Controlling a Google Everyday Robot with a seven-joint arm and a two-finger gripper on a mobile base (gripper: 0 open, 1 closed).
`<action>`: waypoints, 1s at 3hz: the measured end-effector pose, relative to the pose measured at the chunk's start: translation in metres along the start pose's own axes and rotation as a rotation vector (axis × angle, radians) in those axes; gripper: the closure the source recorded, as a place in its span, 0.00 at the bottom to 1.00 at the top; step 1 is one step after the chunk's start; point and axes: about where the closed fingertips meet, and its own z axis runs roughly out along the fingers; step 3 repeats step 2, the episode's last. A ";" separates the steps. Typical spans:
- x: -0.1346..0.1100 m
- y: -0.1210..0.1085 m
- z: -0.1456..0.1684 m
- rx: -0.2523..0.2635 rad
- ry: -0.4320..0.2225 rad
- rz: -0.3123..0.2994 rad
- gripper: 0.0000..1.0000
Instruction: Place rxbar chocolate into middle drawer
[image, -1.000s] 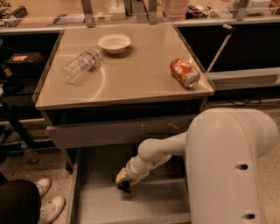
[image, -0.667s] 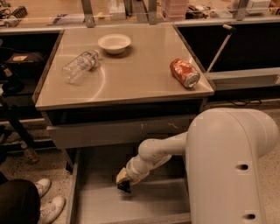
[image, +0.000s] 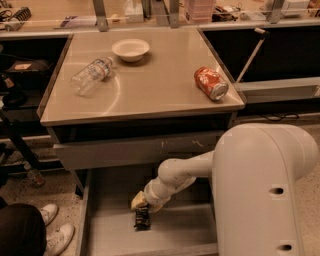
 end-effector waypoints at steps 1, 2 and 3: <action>0.000 0.000 0.000 0.000 0.000 0.000 0.00; 0.000 0.000 0.000 0.000 0.000 0.000 0.00; 0.000 0.000 0.000 0.000 0.000 0.000 0.00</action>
Offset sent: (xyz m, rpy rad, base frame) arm 0.0000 0.0000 0.0000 0.0000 0.0000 0.0000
